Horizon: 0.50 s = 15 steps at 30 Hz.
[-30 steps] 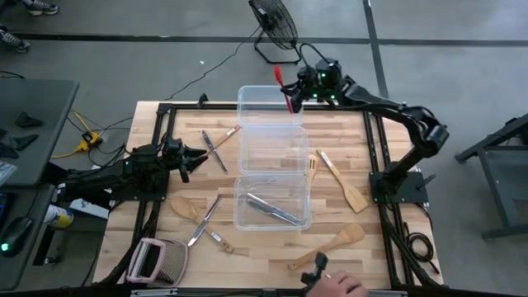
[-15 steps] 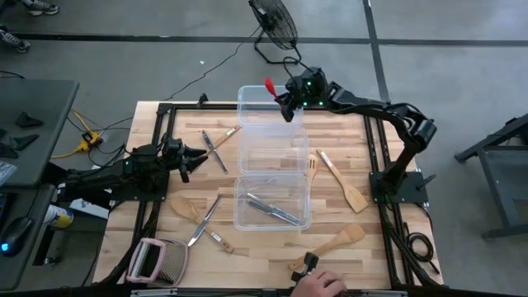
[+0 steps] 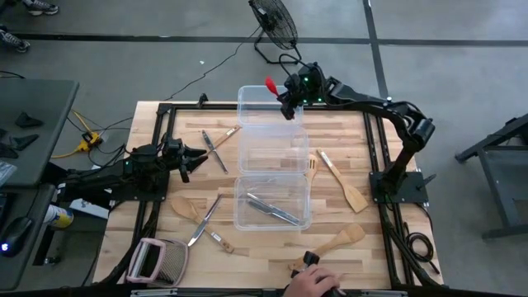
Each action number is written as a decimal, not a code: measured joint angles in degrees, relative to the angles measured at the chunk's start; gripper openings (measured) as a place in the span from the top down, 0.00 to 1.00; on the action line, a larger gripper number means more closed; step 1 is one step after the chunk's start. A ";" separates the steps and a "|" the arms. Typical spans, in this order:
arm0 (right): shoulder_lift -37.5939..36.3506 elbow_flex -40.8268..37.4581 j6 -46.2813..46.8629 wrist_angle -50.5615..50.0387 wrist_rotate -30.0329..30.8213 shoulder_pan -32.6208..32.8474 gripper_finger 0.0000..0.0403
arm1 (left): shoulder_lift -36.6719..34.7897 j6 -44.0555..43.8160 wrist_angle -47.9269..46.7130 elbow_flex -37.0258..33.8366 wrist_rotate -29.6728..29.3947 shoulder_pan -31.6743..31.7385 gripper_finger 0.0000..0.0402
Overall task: Pick & Place Kitchen Items
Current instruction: Put the red spatula into the top transparent bin
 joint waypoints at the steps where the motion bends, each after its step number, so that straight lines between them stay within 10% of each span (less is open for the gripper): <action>1: 0.00 0.00 -0.38 -0.09 0.36 0.01 0.94 | 0.00 0.00 0.01 0.00 0.01 -0.02 0.64; 15: 0.02 0.02 -2.17 -2.08 1.74 0.67 0.92 | 0.01 0.00 0.01 0.00 0.01 -0.02 0.64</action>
